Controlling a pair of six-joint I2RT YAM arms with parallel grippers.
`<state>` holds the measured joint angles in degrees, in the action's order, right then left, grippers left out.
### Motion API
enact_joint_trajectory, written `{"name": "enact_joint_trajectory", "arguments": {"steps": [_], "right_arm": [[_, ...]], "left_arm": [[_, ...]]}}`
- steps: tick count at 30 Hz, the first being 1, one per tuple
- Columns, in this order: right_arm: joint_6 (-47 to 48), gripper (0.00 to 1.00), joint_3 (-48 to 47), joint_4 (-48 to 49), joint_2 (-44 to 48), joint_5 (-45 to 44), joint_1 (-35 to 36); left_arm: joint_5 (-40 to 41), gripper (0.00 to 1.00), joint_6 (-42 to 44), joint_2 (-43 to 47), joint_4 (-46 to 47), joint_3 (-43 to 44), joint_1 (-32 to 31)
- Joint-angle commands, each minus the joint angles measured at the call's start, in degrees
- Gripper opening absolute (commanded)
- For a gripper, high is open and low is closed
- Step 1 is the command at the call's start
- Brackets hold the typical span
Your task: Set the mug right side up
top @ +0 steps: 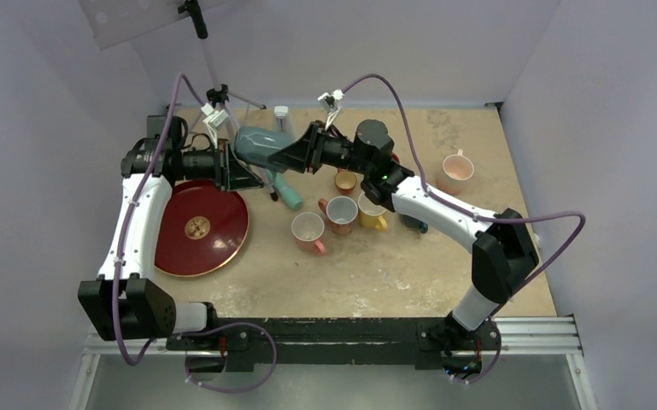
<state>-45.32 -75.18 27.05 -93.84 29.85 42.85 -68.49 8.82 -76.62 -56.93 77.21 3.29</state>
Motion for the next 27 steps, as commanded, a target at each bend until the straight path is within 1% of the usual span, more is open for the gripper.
{"name": "enact_joint_trajectory", "arguments": {"steps": [1, 2, 3, 4, 5, 6, 7, 8, 9, 10, 11, 12, 14, 16, 18, 20, 23, 27], "right_arm": [[-3.39, 0.19, -2.02, 12.30, -0.32, 4.47, 0.24], [-2.10, 0.01, -2.28, 10.40, 0.41, 3.23, -0.06], [-1.30, 0.00, -2.64, 7.19, 0.94, 1.33, -0.50], [0.56, 0.00, -3.17, 2.72, 1.99, -1.11, -1.25], [3.46, 0.00, -4.18, -3.07, 3.32, -4.23, -2.24], [5.50, 0.00, -5.15, -9.22, 4.38, -7.36, -3.53], [7.77, 0.00, -6.11, -14.81, 5.36, -10.62, -5.01], [10.23, 0.00, -7.27, -20.48, 6.21, -14.00, -6.61], [13.41, 0.00, -8.76, -26.36, 6.93, -18.92, -8.02], [16.44, 0.00, -10.54, -34.72, 7.34, -26.24, -9.57], [19.45, 0.00, -12.36, -38.72, 7.39, -29.58, -10.21], [22.10, 0.00, -14.30, -44.28, 7.01, -35.44, -11.23], [25.78, 0.00, -17.21, -53.62, 5.85, -44.03, -13.93], [28.14, 0.00, -18.61, -61.36, 4.10, -48.76, -18.32], [29.77, 0.00, -19.40, -65.45, 2.05, -48.77, -22.42], [31.44, 0.00, -19.84, -67.51, -0.76, -47.16, -25.58], [33.45, 0.00, -20.13, -67.52, -3.98, -42.57, -29.07], [35.59, 0.00, -22.41, -67.68, -9.23, -38.73, -31.52]], "left_arm": [[-5.29, 0.00, -2.82, 2.07, 5.02, -0.67, -2.58], [-4.28, 0.00, -1.22, 1.89, 3.21, 0.08, -2.50], [-2.25, 0.09, 1.83, 1.50, -0.40, 1.50, -2.50], [0.34, 0.37, 4.62, 1.03, -3.84, 3.26, -2.22], [4.27, 0.72, 7.04, 0.65, -6.68, 4.95, -2.05], [8.44, 0.96, 8.94, 0.34, -8.82, 6.55, -1.73], [12.87, 1.00, 10.25, 0.24, -9.99, 7.64, -1.45], [17.55, 1.00, 11.00, 0.29, -10.57, 8.52, -1.09], [22.16, 1.00, 11.70, 0.36, -10.95, 9.03, -0.88], [26.78, 1.00, 13.00, 0.62, -11.44, 9.25, -0.90], [30.68, 1.00, 13.69, 0.69, -11.85, 9.25, -0.91], [33.90, 1.00, 14.82, 0.83, -12.34, 9.12, -0.89], [38.04, 1.00, 17.29, 0.67, -13.48, 7.63, -0.87], [41.03, 1.00, 18.63, 0.38, -13.88, 5.43, -0.91], [43.33, 1.00, 19.18, 0.10, -13.42, 3.04, -0.91], [44.36, 1.00, 19.13, 0.04, -12.61, 0.92, -0.92], [44.15, 1.00, 19.05, 0.28, -11.68, -1.53, -0.88], [44.23, 1.00, 18.96, 0.58, -10.98, -2.85, -0.87]]}}
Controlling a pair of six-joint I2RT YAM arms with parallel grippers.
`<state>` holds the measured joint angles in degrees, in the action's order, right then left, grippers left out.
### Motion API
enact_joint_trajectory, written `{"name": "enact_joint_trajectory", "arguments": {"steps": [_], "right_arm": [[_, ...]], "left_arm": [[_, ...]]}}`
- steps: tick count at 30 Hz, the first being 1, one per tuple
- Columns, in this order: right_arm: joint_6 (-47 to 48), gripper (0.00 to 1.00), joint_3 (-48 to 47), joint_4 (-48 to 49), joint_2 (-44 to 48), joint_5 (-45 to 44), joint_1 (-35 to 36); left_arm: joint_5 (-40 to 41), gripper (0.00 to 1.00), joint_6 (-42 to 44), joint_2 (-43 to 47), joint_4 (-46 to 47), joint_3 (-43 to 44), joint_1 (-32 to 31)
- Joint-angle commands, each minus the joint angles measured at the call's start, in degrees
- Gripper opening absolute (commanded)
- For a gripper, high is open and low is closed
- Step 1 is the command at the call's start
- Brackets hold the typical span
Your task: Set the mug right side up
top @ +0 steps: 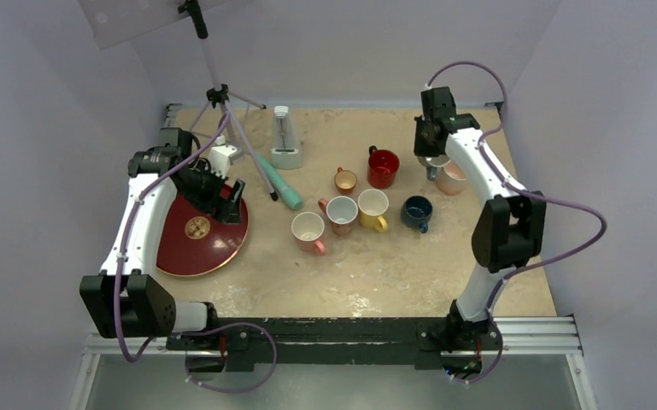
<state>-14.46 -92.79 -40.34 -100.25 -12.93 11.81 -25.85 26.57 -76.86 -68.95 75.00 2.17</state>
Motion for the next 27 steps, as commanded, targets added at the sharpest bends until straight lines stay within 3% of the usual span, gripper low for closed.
{"name": "enact_joint_trajectory", "arguments": {"steps": [1, 12, 14, 18, 21, 23, 27], "right_arm": [[5.16, 0.00, -5.55, -0.27, -4.19, 5.01, -0.64], [7.01, 0.00, -11.42, -4.05, -17.69, 5.46, -1.27], [7.24, 0.13, -11.90, -4.17, -18.55, 6.01, -1.35], [7.61, 0.53, -14.75, -4.88, -17.70, 6.45, -1.28], [8.34, 0.60, -16.87, -4.84, -15.56, 6.38, -1.27], [9.19, 0.77, -17.36, -3.82, -12.74, 6.20, -1.26], [10.50, 0.82, -12.97, 2.96, -4.38, 5.81, -0.94]], "left_arm": [[1.63, 1.00, 1.27, 0.90, 1.12, -0.84, 0.21], [1.70, 1.00, 1.47, 1.27, 2.36, -2.69, 0.26], [1.44, 1.00, 1.32, 1.11, 2.60, -2.96, 0.21], [0.46, 1.00, 1.21, 1.05, 2.95, -2.93, 0.20], [-0.88, 1.00, 0.93, 1.14, 3.63, -3.17, 0.20], [-1.92, 1.00, 0.51, 1.31, 4.45, -3.35, 0.21], [-6.90, 1.00, 0.82, 2.97, 7.41, -4.00, 0.20]]}}
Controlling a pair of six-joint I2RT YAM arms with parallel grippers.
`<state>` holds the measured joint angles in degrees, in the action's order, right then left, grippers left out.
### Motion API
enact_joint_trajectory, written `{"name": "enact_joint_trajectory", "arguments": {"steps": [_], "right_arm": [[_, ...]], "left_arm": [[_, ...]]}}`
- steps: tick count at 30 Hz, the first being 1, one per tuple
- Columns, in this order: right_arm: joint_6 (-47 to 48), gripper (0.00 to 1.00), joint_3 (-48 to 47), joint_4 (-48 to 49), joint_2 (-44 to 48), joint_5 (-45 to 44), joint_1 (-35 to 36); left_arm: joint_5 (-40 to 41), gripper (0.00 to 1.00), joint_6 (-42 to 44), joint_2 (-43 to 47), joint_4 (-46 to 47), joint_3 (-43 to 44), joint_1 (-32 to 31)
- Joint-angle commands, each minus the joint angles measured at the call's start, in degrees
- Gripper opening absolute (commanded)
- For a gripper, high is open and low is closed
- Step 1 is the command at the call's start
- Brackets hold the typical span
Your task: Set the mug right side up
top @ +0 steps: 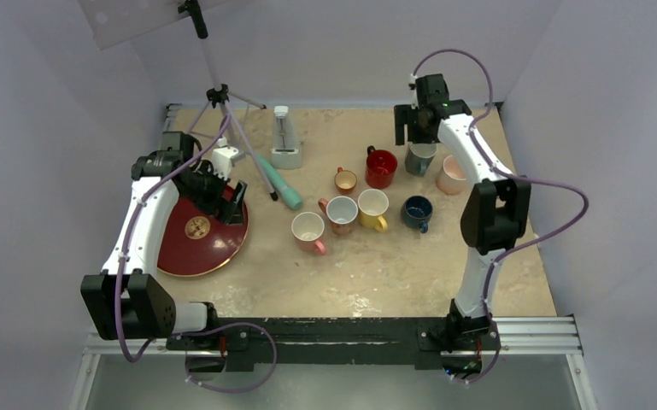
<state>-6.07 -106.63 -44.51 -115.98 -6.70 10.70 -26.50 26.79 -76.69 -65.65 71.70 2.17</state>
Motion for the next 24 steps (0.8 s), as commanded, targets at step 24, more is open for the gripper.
{"name": "enact_joint_trajectory", "arguments": {"steps": [24], "right_arm": [[1.48, 0.87, 93.51, 90.78, 81.10, -11.22, 0.20]], "left_arm": [[24.80, 1.00, -24.42, 37.99, 47.06, -36.19, 0.15]]}}
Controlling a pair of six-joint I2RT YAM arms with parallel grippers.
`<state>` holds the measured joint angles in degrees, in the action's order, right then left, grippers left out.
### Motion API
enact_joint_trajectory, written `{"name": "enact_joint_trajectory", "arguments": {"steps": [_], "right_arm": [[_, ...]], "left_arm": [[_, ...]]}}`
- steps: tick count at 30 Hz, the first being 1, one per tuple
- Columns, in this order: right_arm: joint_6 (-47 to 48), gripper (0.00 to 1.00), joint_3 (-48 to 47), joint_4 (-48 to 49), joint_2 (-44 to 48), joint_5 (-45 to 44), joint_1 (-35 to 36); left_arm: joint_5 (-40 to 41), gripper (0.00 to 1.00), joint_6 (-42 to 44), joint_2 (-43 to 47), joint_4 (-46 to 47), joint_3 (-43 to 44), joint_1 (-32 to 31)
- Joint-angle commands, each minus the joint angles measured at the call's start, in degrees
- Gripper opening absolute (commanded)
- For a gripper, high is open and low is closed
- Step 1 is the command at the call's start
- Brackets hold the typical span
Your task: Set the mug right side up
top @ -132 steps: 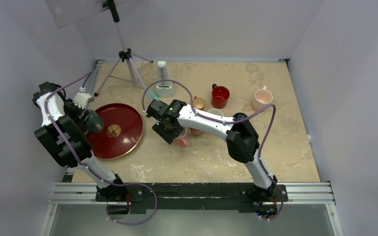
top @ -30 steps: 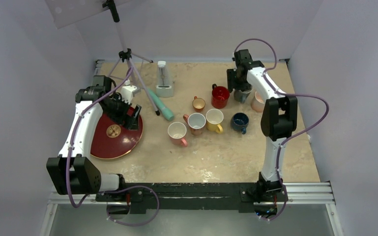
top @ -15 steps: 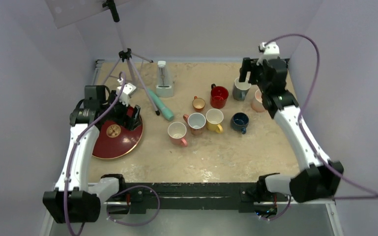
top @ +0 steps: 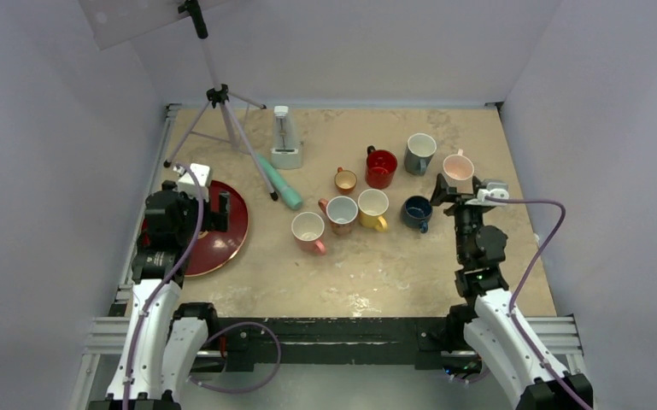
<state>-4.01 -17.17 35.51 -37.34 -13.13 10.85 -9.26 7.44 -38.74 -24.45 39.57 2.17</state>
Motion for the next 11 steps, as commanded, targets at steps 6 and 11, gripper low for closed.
{"name": "enact_joint_trajectory", "arguments": {"steps": [6, 11], "right_arm": [[1.30, 0.87, 5.04, 10.24, 2.34, -5.94, 0.04], [1.89, 0.87, 5.00, 9.86, 2.16, -5.88, 0.04]], "left_arm": [[12.24, 1.00, -6.91, 0.36, 9.73, -10.31, 0.16], [13.18, 1.00, -6.75, 0.74, 12.81, -13.22, 0.16]]}}
